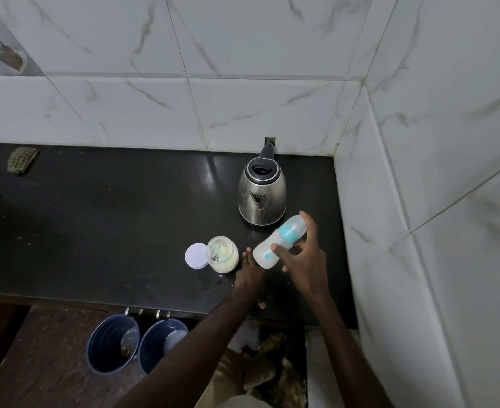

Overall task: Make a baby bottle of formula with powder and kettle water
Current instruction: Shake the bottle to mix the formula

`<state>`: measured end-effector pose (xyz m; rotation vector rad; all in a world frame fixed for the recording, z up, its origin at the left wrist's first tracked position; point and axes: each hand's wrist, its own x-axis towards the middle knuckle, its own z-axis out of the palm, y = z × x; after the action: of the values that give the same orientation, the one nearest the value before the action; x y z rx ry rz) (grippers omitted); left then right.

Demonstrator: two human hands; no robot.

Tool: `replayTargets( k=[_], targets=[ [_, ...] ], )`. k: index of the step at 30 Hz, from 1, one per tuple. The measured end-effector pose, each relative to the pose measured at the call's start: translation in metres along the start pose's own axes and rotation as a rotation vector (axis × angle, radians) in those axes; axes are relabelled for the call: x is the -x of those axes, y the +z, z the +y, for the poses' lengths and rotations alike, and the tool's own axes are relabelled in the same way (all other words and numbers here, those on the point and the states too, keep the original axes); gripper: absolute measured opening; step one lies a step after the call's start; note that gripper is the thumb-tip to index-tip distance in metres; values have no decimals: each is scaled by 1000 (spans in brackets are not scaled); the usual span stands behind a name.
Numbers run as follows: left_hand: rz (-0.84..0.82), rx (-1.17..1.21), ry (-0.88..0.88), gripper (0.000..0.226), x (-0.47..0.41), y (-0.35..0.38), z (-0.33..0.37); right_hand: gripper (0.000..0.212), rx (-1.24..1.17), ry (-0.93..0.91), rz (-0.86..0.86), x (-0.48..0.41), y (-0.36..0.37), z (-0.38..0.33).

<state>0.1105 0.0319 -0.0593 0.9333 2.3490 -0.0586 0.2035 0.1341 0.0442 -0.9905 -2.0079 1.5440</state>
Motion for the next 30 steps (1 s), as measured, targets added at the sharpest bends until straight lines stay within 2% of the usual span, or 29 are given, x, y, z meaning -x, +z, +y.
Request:
replayTargets(
  k=[2,6,8,11,12,17,18,21,22,23,27,28,30],
  targets=[
    [-3,-11,-7,150,1,0,0,95,-11,-18,34,0,-2,-1],
    [10,-62,-22,149,-2,3,0,90,-247,51,363,-5,-7,-7],
    [-3,-47,-29,150,0,2,2,91,-225,50,302,-4,-5,-7],
    [-19,74,-43,155,1,1,-1,96,-20,-5,-32,2,3,2],
    [-17,93,-40,156,1,1,-2,98,12,-35,-47,3,5,4],
    [-4,-23,-33,148,-1,3,2,92,-286,86,335,3,7,-2],
    [-5,-21,-38,148,-3,5,3,92,-290,90,329,4,8,-2],
    [-21,47,-26,149,-2,4,0,95,-87,36,79,13,10,0],
    [-19,67,-24,147,0,3,-1,95,-63,13,56,14,9,1],
    [-13,58,-24,146,0,3,-1,95,-96,10,95,12,7,0],
    [32,-34,-19,150,-1,5,0,89,-340,101,446,2,2,-5],
    [36,-27,-25,148,-1,7,0,89,-331,106,449,2,3,-4],
    [39,-12,-24,137,2,5,1,89,-225,112,271,3,8,-3]
  ],
)
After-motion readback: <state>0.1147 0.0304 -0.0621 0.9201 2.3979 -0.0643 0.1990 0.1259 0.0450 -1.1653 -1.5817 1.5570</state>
